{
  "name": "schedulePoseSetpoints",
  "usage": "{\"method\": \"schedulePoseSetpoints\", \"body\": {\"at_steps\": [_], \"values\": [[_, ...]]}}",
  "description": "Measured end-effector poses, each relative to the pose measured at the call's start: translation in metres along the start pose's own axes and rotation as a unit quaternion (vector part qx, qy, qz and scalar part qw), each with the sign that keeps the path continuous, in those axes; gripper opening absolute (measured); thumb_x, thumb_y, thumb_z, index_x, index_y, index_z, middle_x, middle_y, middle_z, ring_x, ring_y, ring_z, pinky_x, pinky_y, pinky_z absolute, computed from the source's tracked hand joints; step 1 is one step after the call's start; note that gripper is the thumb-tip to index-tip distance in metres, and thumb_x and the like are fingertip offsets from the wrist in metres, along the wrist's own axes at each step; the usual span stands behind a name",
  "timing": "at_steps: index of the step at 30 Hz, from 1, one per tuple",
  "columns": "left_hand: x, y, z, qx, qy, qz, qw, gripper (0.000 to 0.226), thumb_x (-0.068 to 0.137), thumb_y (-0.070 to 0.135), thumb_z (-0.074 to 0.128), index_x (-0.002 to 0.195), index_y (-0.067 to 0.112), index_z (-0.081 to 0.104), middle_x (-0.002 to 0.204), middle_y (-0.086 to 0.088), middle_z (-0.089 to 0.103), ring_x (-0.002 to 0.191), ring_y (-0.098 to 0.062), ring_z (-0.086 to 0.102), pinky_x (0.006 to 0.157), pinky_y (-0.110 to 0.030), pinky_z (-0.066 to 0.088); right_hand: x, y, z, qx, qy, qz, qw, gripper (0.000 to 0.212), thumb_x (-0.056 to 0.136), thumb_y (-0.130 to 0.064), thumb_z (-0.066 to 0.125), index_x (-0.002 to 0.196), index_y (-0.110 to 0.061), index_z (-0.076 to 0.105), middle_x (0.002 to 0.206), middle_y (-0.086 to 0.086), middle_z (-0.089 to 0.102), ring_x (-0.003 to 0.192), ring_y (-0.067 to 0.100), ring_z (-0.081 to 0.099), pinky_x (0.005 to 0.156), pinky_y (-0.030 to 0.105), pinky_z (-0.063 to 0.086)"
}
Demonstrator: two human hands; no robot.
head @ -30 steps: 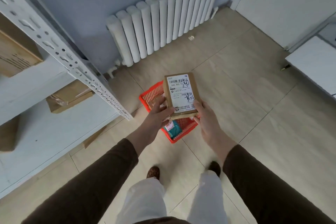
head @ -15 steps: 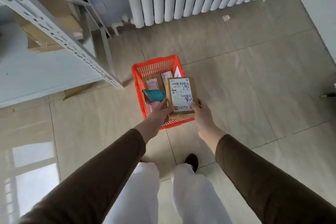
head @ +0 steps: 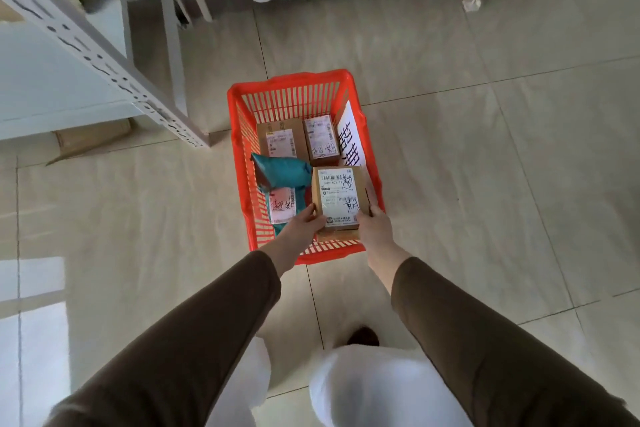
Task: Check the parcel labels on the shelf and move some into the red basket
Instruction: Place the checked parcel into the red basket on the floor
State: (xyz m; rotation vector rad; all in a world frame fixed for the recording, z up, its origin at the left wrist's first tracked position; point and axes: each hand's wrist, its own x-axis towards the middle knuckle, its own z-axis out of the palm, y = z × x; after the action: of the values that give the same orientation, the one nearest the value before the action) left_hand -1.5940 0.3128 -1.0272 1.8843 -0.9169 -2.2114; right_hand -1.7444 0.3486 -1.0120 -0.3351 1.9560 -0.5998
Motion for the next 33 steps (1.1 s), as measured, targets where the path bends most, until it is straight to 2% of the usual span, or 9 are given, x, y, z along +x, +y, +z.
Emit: {"method": "schedulePoseSetpoints", "body": {"at_steps": [6, 9, 11, 13, 16, 22, 27, 29, 33], "values": [[0.076, -0.024, -0.001, 0.08, 0.018, 0.017, 0.997, 0.054, 0.105, 0.022, 0.06, 0.156, 0.021, 0.044, 0.125, -0.004, 0.068, 0.118, -0.033, 0.068, 0.102, -0.049, 0.058, 0.08, 0.033, 0.026, 0.014, -0.015, 0.058, 0.998, 0.035, 0.101, -0.003, 0.044, 0.131, -0.017, 0.058, 0.119, 0.007, 0.069, 0.098, 0.028, 0.07, 0.092, 0.048, 0.061], [0.101, -0.034, -0.003, 0.139, 0.034, 0.027, 0.989, 0.059, 0.101, 0.026, 0.066, 0.155, 0.022, 0.043, 0.133, -0.006, 0.067, 0.107, -0.027, 0.072, 0.093, -0.043, 0.062, 0.103, 0.04, 0.034, -0.011, -0.031, 0.073, 0.997, 0.031, 0.101, -0.004, 0.041, 0.124, -0.017, 0.059, 0.124, 0.009, 0.066, 0.107, 0.029, 0.066, 0.097, 0.047, 0.057], [0.114, -0.04, -0.005, 0.173, 0.049, 0.037, 0.983, 0.067, 0.097, 0.029, 0.072, 0.155, 0.023, 0.04, 0.139, -0.006, 0.064, 0.104, -0.024, 0.073, 0.091, -0.043, 0.064, 0.114, 0.041, 0.036, -0.033, -0.045, 0.076, 0.996, 0.029, 0.104, -0.008, 0.043, 0.131, -0.012, 0.055, 0.134, 0.014, 0.061, 0.12, 0.034, 0.062, 0.103, 0.044, 0.053], [0.124, -0.044, -0.005, 0.206, 0.064, 0.05, 0.975, 0.069, 0.094, 0.028, 0.075, 0.154, 0.022, 0.04, 0.14, -0.006, 0.063, 0.106, -0.026, 0.073, 0.09, -0.044, 0.064, 0.122, 0.04, 0.035, -0.049, -0.059, 0.082, 0.994, 0.041, 0.103, -0.01, 0.047, 0.144, -0.002, 0.048, 0.145, 0.021, 0.054, 0.132, 0.039, 0.054, 0.105, 0.044, 0.048], [0.138, -0.047, -0.004, 0.243, 0.072, 0.065, 0.965, 0.065, 0.094, 0.026, 0.076, 0.15, 0.021, 0.044, 0.138, -0.007, 0.064, 0.109, -0.027, 0.071, 0.091, -0.044, 0.063, 0.129, 0.041, 0.033, -0.051, -0.071, 0.099, 0.991, 0.045, 0.104, -0.012, 0.048, 0.147, 0.002, 0.046, 0.149, 0.023, 0.05, 0.137, 0.04, 0.05, 0.106, 0.045, 0.045], [0.153, -0.052, 0.001, 0.343, 0.113, 0.07, 0.93, 0.053, 0.093, 0.026, 0.076, 0.138, 0.02, 0.049, 0.124, -0.006, 0.067, 0.102, -0.025, 0.071, 0.087, -0.04, 0.063, 0.151, 0.049, 0.046, -0.02, -0.101, 0.14, 0.985, 0.039, 0.103, -0.022, 0.047, 0.14, -0.013, 0.052, 0.134, 0.007, 0.064, 0.122, 0.03, 0.061, 0.108, 0.045, 0.048], [0.156, -0.053, 0.003, 0.404, 0.132, 0.078, 0.902, 0.028, 0.094, 0.027, 0.073, 0.109, 0.021, 0.05, 0.114, -0.006, 0.069, 0.1, -0.025, 0.069, 0.087, -0.038, 0.06, 0.154, 0.05, 0.046, -0.005, -0.113, 0.15, 0.982, 0.031, 0.104, -0.031, 0.049, 0.129, -0.018, 0.061, 0.12, 0.007, 0.074, 0.109, 0.027, 0.071, 0.101, 0.045, 0.055], [0.152, -0.053, 0.004, 0.397, 0.13, 0.075, 0.906, 0.027, 0.095, 0.027, 0.072, 0.114, 0.02, 0.054, 0.114, -0.005, 0.069, 0.095, -0.021, 0.067, 0.081, -0.033, 0.059, 0.144, 0.044, 0.044, -0.008, -0.107, 0.145, 0.984, 0.026, 0.105, -0.031, 0.048, 0.124, -0.019, 0.061, 0.12, 0.006, 0.074, 0.11, 0.027, 0.071, 0.101, 0.045, 0.056], [0.126, -0.043, 0.005, 0.353, 0.129, 0.063, 0.925, 0.044, 0.096, 0.024, 0.073, 0.135, 0.015, 0.055, 0.111, -0.002, 0.064, 0.089, -0.018, 0.065, 0.073, -0.028, 0.058, 0.121, 0.028, 0.037, -0.012, -0.105, 0.129, 0.986, 0.028, 0.106, -0.03, 0.048, 0.124, -0.014, 0.062, 0.119, 0.005, 0.074, 0.1, 0.025, 0.072, 0.101, 0.041, 0.055]]}}
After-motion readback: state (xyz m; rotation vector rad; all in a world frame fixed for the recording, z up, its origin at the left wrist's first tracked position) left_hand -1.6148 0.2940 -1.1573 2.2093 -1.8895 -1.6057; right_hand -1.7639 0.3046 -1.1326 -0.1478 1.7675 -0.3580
